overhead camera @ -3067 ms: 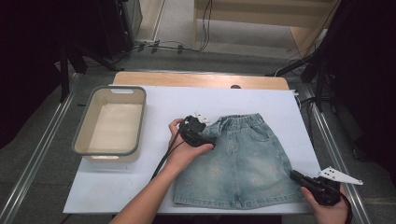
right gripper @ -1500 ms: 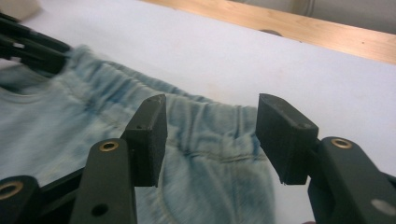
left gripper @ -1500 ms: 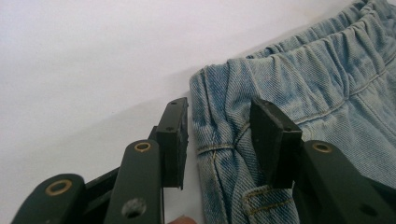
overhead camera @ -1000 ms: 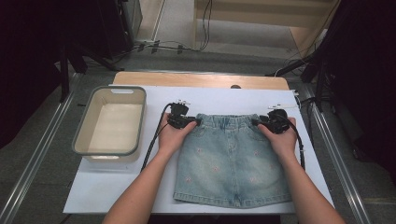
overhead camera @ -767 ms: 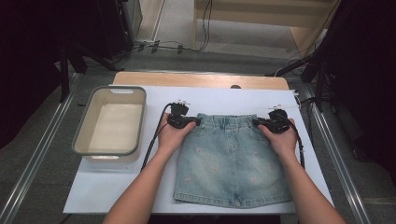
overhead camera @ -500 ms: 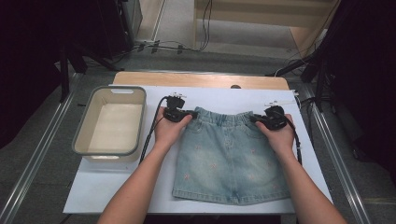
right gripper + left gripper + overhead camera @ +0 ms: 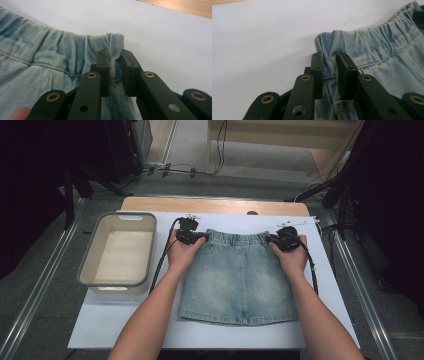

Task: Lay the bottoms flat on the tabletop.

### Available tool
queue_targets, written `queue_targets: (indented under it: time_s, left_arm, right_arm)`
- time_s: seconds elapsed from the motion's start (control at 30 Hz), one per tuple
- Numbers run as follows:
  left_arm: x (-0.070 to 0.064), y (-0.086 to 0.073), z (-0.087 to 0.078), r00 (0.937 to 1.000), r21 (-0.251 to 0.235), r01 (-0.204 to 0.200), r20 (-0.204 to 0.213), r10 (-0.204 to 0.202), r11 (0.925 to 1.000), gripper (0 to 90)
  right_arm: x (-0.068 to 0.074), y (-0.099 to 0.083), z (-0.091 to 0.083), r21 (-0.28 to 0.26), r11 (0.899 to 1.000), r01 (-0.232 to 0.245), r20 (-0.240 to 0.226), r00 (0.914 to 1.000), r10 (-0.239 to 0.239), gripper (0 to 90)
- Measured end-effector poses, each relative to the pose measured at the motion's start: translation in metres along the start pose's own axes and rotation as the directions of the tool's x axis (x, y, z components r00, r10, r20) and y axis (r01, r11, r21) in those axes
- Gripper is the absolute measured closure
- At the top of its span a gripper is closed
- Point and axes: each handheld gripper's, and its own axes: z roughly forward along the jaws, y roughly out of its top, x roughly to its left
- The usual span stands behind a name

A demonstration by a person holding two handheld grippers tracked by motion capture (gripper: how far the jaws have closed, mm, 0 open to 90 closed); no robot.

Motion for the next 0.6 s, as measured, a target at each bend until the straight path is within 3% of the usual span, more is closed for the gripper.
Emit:
queue_targets:
  time_s: [0.07, 0.13, 0.27, 0.37, 0.43, 0.53, 0.6]
  left_arm:
    - [0.000, -0.003, 0.002, 0.9999, 0.000, -0.006, -0.011, 0.006, 1.0000, 74.7]
    - [0.001, -0.006, 0.005, 0.9999, 0.001, -0.003, -0.016, 0.003, 1.0000, 74.8]
    - [0.002, -0.009, 0.005, 0.9994, -0.016, 0.031, -0.014, -0.031, 0.9994, 74.8]
    - [0.005, -0.011, 0.007, 0.9942, -0.025, 0.107, 0.011, -0.107, 0.9939, 73.8]
    - [0.007, -0.011, 0.008, 0.9921, -0.023, 0.124, 0.022, -0.123, 0.9921, 70.6]
    - [0.003, -0.008, 0.005, 0.9974, -0.013, 0.070, -0.017, -0.070, 0.9975, 61.8]
    - [0.003, -0.008, 0.003, 0.9973, -0.015, 0.062, -0.039, -0.062, 0.9980, 51.1]
  right_arm:
    - [0.005, 0.001, 0.002, 0.003, 1.000, 0.017, 0.034, 0.9993, -0.017, 77.0]
    - [0.005, 0.001, 0.003, 0.006, 0.999, 0.047, 0.040, 0.9981, -0.048, 76.9]
    - [-0.001, 0.000, 0.004, -0.003, 1.000, 0.016, 0.017, 0.9997, -0.015, 76.6]
    - [0.000, -0.001, 0.005, -0.007, 1.000, -0.019, 0.021, 0.9996, 0.019, 73.3]
    - [-0.004, -0.002, 0.006, -0.004, 0.997, -0.076, -0.003, 0.9971, 0.076, 64.8]
    - [-0.015, -0.004, 0.005, 0.014, 0.988, -0.152, -0.040, 0.9875, 0.152, 47.3]
    - [-0.018, -0.005, 0.004, 0.025, 0.985, -0.169, -0.015, 0.9854, 0.170, 34.1]
